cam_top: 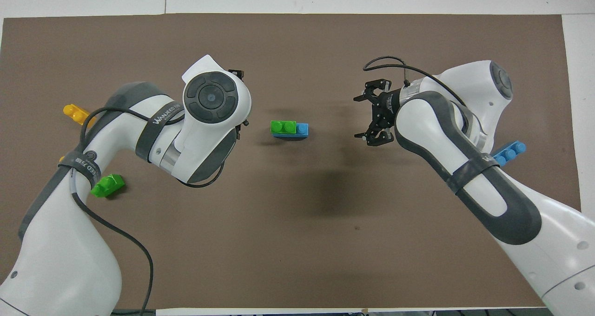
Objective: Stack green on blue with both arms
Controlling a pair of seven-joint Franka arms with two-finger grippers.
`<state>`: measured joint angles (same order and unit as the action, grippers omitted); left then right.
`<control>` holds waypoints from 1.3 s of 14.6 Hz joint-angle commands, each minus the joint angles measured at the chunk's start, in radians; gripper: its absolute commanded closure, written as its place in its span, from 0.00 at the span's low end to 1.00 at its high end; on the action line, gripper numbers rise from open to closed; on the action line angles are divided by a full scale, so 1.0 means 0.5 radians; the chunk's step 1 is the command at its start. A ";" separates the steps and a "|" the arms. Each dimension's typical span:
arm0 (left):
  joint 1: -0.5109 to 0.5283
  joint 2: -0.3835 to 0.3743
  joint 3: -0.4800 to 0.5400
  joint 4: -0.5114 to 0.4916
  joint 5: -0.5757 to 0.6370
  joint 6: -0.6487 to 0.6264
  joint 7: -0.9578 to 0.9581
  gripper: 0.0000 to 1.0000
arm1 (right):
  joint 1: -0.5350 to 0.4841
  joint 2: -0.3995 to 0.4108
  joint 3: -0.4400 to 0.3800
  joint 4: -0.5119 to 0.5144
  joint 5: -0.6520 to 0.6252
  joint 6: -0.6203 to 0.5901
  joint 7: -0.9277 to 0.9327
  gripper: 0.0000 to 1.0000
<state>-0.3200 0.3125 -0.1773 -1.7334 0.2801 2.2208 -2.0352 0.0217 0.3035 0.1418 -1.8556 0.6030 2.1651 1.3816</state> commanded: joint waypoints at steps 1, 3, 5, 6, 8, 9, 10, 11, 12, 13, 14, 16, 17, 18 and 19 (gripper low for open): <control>0.094 -0.079 -0.023 -0.028 -0.094 -0.070 0.222 0.00 | -0.123 -0.134 0.017 -0.026 -0.062 -0.169 -0.121 0.00; 0.179 -0.115 -0.020 -0.028 -0.182 -0.091 0.467 0.00 | -0.233 -0.226 0.014 -0.023 -0.083 -0.338 -0.241 0.00; 0.277 -0.162 -0.020 -0.028 -0.274 -0.128 0.728 0.00 | -0.347 -0.330 0.017 0.017 -0.199 -0.540 -0.400 0.00; 0.314 -0.183 -0.020 -0.025 -0.305 -0.162 0.869 0.00 | -0.408 -0.379 0.014 0.042 -0.227 -0.632 -0.468 0.00; 0.406 -0.208 -0.020 -0.021 -0.370 -0.195 1.121 0.00 | -0.515 -0.475 0.014 0.066 -0.240 -0.749 -0.600 0.00; 0.446 -0.223 -0.020 -0.018 -0.409 -0.202 1.241 0.00 | -0.558 -0.511 0.014 0.082 -0.255 -0.798 -0.688 0.00; 0.489 -0.241 -0.020 -0.018 -0.434 -0.220 1.363 0.00 | -0.589 -0.557 0.014 0.085 -0.304 -0.838 -0.811 0.00; 0.532 -0.254 -0.020 -0.015 -0.459 -0.254 1.498 0.00 | -0.608 -0.606 0.011 0.085 -0.386 -0.860 -0.979 0.00; 0.581 -0.263 -0.020 -0.006 -0.486 -0.284 1.636 0.00 | -0.611 -0.656 0.011 0.085 -0.502 -0.897 -1.190 0.00; 0.618 -0.275 -0.017 0.000 -0.520 -0.309 1.768 0.00 | -0.611 -0.699 0.008 0.085 -0.610 -0.946 -1.435 0.00; 0.664 -0.290 -0.017 -0.003 -0.542 -0.324 1.897 0.00 | -0.617 -0.732 0.005 0.085 -0.672 -0.980 -1.666 0.00; 0.738 -0.324 -0.017 -0.003 -0.572 -0.398 2.155 0.00 | -0.700 -0.772 0.005 0.085 -0.736 -1.017 -2.040 0.00; 0.769 -0.339 -0.017 -0.006 -0.600 -0.425 2.311 0.00 | -0.733 -0.797 0.002 0.094 -0.764 -1.044 -2.227 0.00; 0.802 -0.355 -0.014 -0.006 -0.624 -0.459 2.446 0.00 | -0.761 -0.818 0.002 0.112 -0.822 -1.075 -2.357 0.00; 0.824 -0.361 -0.011 -0.006 -0.628 -0.490 2.554 0.00 | -0.764 -0.831 0.002 0.122 -0.895 -1.084 -2.446 0.00</control>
<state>0.0612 0.1573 -0.1756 -1.7328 -0.0044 2.0232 -0.8756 -0.3354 -0.0879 0.1340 -1.8017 0.2111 1.6472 0.2746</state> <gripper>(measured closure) 0.000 0.000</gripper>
